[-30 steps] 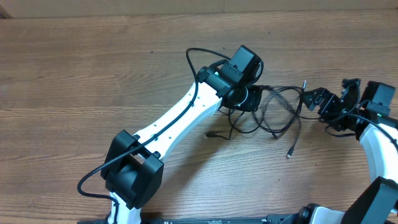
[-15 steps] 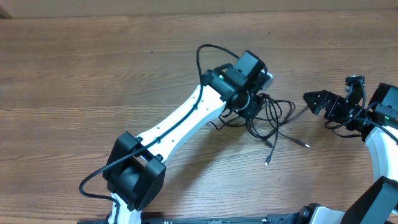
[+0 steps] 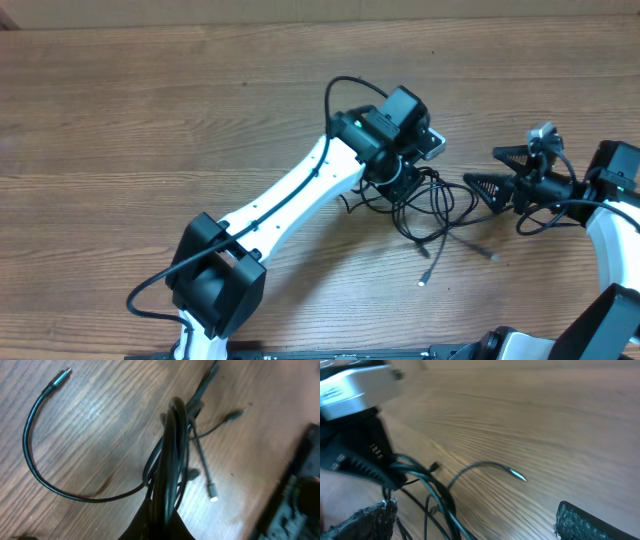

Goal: Untangle cables

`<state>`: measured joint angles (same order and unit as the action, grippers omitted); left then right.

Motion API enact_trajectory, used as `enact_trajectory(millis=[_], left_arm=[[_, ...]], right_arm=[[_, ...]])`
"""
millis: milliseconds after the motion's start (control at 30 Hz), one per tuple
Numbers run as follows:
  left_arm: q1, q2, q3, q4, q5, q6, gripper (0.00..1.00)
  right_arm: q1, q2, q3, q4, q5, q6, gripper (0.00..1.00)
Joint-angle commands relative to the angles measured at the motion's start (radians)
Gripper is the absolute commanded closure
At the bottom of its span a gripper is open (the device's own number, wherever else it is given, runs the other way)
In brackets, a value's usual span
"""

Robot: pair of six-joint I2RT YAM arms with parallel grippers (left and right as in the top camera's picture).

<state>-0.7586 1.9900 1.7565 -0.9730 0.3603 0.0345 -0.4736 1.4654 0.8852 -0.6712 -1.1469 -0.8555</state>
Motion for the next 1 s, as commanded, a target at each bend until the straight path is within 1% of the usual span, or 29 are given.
enact_trajectory(millis=[0,133,167,200,233,267,400,500,633,700,867,933,967], left_arm=[[0.027,-0.025,0.094,-0.052,0.152,0.106,0.96],[0.028,-0.025,0.152,-0.109,0.165,0.124,0.96],[0.028,-0.025,0.179,-0.134,0.165,0.123,0.96],[0.028,-0.025,0.195,-0.148,0.164,0.123,0.96],[0.031,-0.025,0.206,-0.159,0.164,0.123,0.96],[0.033,-0.025,0.219,-0.172,0.164,0.123,0.96],[0.035,-0.025,0.248,-0.202,0.151,0.123,0.96],[0.035,-0.025,0.249,-0.203,0.136,0.122,0.96],[0.035,-0.025,0.249,-0.204,0.130,0.121,0.96],[0.038,-0.025,0.249,-0.204,0.117,0.114,0.96],[0.048,-0.025,0.249,-0.206,0.077,0.074,0.96],[0.054,-0.025,0.249,-0.207,0.078,0.072,0.96],[0.055,-0.025,0.249,-0.208,0.077,0.072,0.96]], right_arm=[[0.065,-0.005,0.014,-0.030,-0.104,-0.203,0.00],[0.152,-0.005,0.014,-0.046,-0.092,-0.246,0.00],[0.191,-0.005,0.014,-0.043,-0.056,-0.246,0.09],[0.206,-0.005,0.014,-0.042,-0.033,-0.246,0.20],[0.220,-0.005,0.014,-0.042,-0.007,-0.246,0.36],[0.229,-0.005,0.014,-0.045,0.012,-0.245,0.44],[0.235,-0.005,0.014,-0.046,0.040,-0.219,0.44],[0.231,-0.005,0.014,-0.049,0.040,-0.219,0.49],[0.231,-0.005,0.014,-0.050,0.040,-0.219,0.51],[0.231,-0.005,0.014,-0.050,0.040,-0.219,0.55],[0.231,-0.005,0.014,-0.051,0.098,-0.183,0.73],[0.231,-0.005,0.014,-0.051,0.110,-0.168,0.79],[0.231,-0.005,0.014,-0.050,0.111,-0.166,0.80]])
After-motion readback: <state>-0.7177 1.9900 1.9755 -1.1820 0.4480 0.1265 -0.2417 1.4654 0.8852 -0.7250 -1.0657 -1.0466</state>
